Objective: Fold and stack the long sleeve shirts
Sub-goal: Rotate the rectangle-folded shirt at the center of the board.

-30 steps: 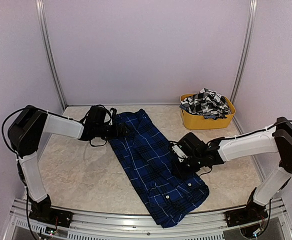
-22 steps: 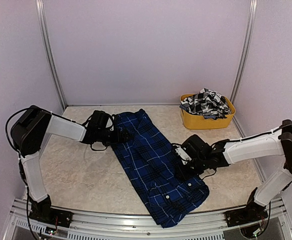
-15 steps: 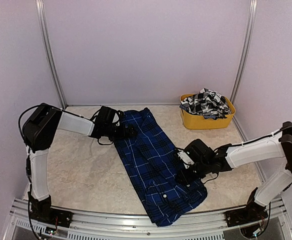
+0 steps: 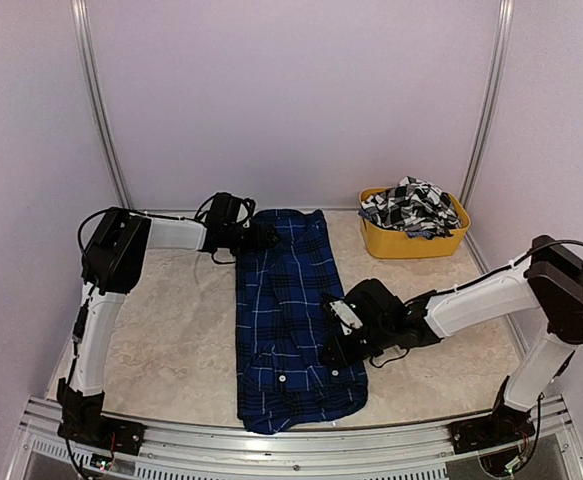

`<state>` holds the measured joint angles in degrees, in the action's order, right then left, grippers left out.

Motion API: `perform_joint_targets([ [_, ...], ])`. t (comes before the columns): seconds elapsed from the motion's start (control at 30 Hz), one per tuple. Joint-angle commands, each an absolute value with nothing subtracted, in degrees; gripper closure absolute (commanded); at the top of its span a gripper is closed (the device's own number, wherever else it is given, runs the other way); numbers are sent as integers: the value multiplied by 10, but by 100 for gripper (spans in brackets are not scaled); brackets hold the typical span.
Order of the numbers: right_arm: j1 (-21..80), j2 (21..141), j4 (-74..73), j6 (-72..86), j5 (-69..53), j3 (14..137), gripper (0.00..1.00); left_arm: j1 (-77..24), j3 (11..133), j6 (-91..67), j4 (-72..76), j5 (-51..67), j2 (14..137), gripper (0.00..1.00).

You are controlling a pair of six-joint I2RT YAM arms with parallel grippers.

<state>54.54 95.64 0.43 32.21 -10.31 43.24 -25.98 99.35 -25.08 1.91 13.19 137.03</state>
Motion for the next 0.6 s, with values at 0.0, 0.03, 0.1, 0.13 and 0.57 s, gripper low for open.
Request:
perform_joint_targets([
  [0.0,557,1012,-3,354,-88,469,64,-234,1027,-229,2,139,1384,1],
  [0.03,557,1014,-4,350,-81,478,63,-230,1018,-226,5,138,1376,1],
  [0.1,557,1009,-14,334,-66,494,62,-221,976,-218,30,134,1347,1],
  [0.13,557,1006,-19,321,-61,501,62,-217,947,-214,50,131,1316,1],
  [0.57,563,858,-89,171,-46,452,27,-291,550,-154,109,24,922,1],
])
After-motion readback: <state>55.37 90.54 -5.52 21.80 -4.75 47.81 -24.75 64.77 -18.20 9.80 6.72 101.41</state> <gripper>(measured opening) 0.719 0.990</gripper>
